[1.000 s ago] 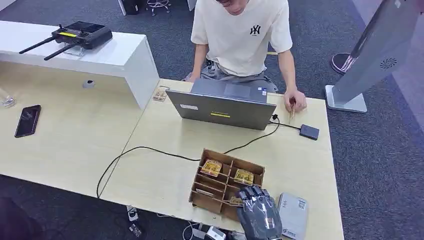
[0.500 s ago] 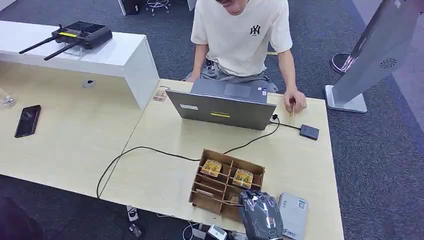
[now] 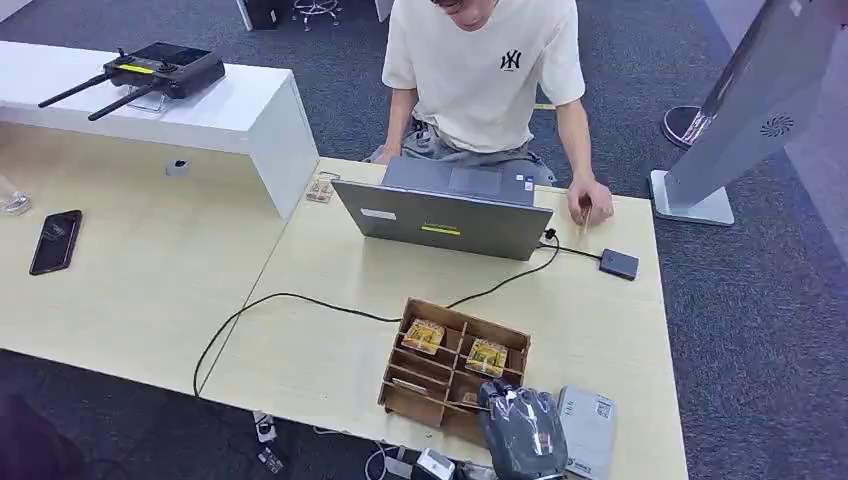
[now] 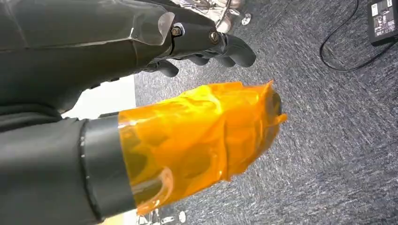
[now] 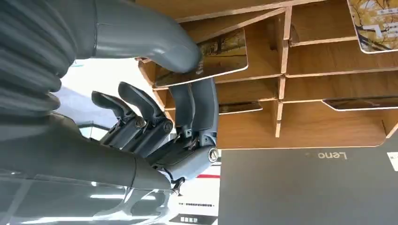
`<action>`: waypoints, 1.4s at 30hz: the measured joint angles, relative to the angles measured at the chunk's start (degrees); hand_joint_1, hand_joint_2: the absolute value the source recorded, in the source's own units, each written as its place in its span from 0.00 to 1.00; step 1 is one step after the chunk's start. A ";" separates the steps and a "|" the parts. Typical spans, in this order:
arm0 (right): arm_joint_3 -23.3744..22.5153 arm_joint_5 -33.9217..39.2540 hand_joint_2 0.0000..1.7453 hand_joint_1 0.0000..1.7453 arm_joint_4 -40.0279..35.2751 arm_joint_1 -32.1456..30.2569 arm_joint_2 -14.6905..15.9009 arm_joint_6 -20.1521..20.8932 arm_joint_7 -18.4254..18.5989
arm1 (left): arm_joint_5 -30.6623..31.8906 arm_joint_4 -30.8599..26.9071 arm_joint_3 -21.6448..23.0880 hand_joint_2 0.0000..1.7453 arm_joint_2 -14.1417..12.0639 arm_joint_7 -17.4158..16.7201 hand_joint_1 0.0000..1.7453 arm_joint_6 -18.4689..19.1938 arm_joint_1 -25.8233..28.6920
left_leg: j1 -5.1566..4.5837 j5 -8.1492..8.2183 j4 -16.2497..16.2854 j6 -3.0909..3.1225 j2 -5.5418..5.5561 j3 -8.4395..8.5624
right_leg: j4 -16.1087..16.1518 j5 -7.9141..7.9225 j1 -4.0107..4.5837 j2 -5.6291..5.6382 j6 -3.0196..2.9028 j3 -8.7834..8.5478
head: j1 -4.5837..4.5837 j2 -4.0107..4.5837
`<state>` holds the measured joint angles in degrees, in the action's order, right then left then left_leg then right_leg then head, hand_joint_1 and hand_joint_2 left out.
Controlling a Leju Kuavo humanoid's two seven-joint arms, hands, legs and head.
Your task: Pass the card to the sensor for recognition and then transmit it.
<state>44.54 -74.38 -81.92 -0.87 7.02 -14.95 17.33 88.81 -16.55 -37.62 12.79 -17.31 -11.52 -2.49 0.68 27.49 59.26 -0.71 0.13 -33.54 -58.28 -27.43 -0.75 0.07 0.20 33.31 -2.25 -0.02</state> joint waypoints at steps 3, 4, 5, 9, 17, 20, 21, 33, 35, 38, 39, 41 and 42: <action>-0.22 0.74 1.00 1.00 -0.46 -0.33 0.00 -0.61 0.02 | -0.04 0.00 0.00 0.00 0.07 0.00 0.00 -0.04 0.01 | 0.00 0.00 0.00 0.00 0.00 -0.01 | 0.00 0.00 0.00 0.00 0.00 0.00 | 0.02 0.00; -0.33 1.23 1.00 0.99 -0.81 -0.53 0.00 -1.01 0.04 | -0.15 0.00 0.00 0.00 0.07 0.00 0.00 -0.11 0.02 | 0.00 0.00 0.00 0.00 0.00 -0.01 | 0.00 0.00 0.00 0.00 0.00 0.00 | 0.00 0.00; -0.42 1.68 1.00 1.00 -1.27 -0.74 0.00 -1.40 0.07 | -0.20 0.00 0.00 0.00 0.07 0.00 0.00 -0.22 0.04 | 0.00 0.00 0.00 0.00 0.00 -0.01 | 0.00 0.00 0.00 0.00 0.00 0.00 | 0.00 0.00; -0.98 5.17 1.00 1.00 -4.17 -1.63 0.00 -2.95 -0.44 | -0.59 0.00 -0.07 0.00 0.07 0.11 0.00 -0.72 0.10 | 0.00 0.00 0.00 0.00 0.00 -0.02 | 0.00 0.00 0.00 0.00 0.00 0.01 | 0.00 0.00; -2.69 12.74 1.00 1.00 -12.42 -3.76 0.04 -4.52 -2.49 | -1.42 0.00 -0.79 0.00 0.09 0.87 0.00 -1.77 0.42 | 0.00 0.00 0.00 0.00 0.01 -0.02 | 0.00 0.00 0.00 0.00 0.00 0.01 | 0.00 0.00; -3.34 16.83 1.00 1.00 -16.22 -4.79 0.31 -5.35 -3.48 | -1.84 0.00 -1.42 0.00 0.09 1.36 0.00 -1.90 0.59 | 0.00 0.01 0.00 0.00 0.00 -0.02 | 0.00 0.00 0.00 0.00 0.00 0.01 | 0.02 0.00; -3.48 17.75 1.00 1.00 -17.23 -5.12 0.37 -5.51 -3.65 | -2.01 0.00 -1.55 0.00 0.07 1.58 0.00 -1.97 0.68 | 0.00 0.01 0.00 0.00 0.00 -0.02 | 0.00 0.00 0.00 0.00 0.00 0.01 | 0.00 0.00; -5.92 30.86 1.00 1.00 -25.22 -8.86 1.81 -8.96 -6.58 | -2.75 0.33 -2.99 0.00 0.07 2.45 0.00 -3.06 1.26 | 0.00 0.03 0.00 0.03 0.00 -0.03 | 0.01 -0.01 0.00 0.00 0.00 0.02 | 0.00 0.00; -6.16 31.28 1.00 1.00 -25.64 -9.20 2.03 -9.22 -6.62 | -2.75 0.35 -3.04 0.00 0.07 2.49 0.00 -3.10 1.26 | 0.00 0.03 0.00 0.03 0.00 -0.03 | 0.01 -0.01 0.00 -0.01 0.00 0.02 | 0.00 0.00; -6.25 31.45 1.00 1.00 -26.03 -9.42 2.23 -9.24 -6.64 | -2.75 0.35 -3.04 0.00 0.07 2.51 0.00 -3.10 1.26 | 0.00 0.03 0.00 0.03 0.00 -0.02 | 0.01 -0.01 0.00 0.00 0.00 0.02 | 0.00 0.00; -6.27 31.54 1.00 1.00 -26.14 -9.49 2.25 -9.27 -6.69 | -2.75 0.35 -3.04 0.00 0.07 2.51 0.00 -3.10 1.26 | 0.00 0.03 0.00 0.02 0.00 -0.02 | 0.01 -0.01 0.00 0.00 0.00 0.02 | 0.00 0.00; -6.42 32.41 1.00 1.00 -26.23 -9.55 2.30 -9.31 -6.77 | -2.73 0.37 -3.06 0.00 0.07 2.51 0.00 -3.15 1.27 | 0.00 0.03 0.00 0.02 0.00 -0.02 | 0.01 -0.01 0.00 0.00 0.00 0.02 | 0.00 0.00; -6.56 32.92 1.00 1.00 -26.29 -9.57 2.32 -9.31 -6.91 | -2.73 0.37 -3.06 0.00 0.07 2.54 0.00 -3.24 1.26 | 0.00 0.03 0.00 0.02 0.00 -0.03 | 0.01 -0.01 0.00 0.00 0.00 0.02 | 0.00 0.00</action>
<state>37.99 -41.46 -108.21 -10.44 9.33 -24.26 10.43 86.07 -16.17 -40.68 12.85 -14.78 -14.75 -1.22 0.68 27.52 59.26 -0.69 0.13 -33.56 -58.27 -27.44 -0.75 0.06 0.21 33.32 -2.25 -0.02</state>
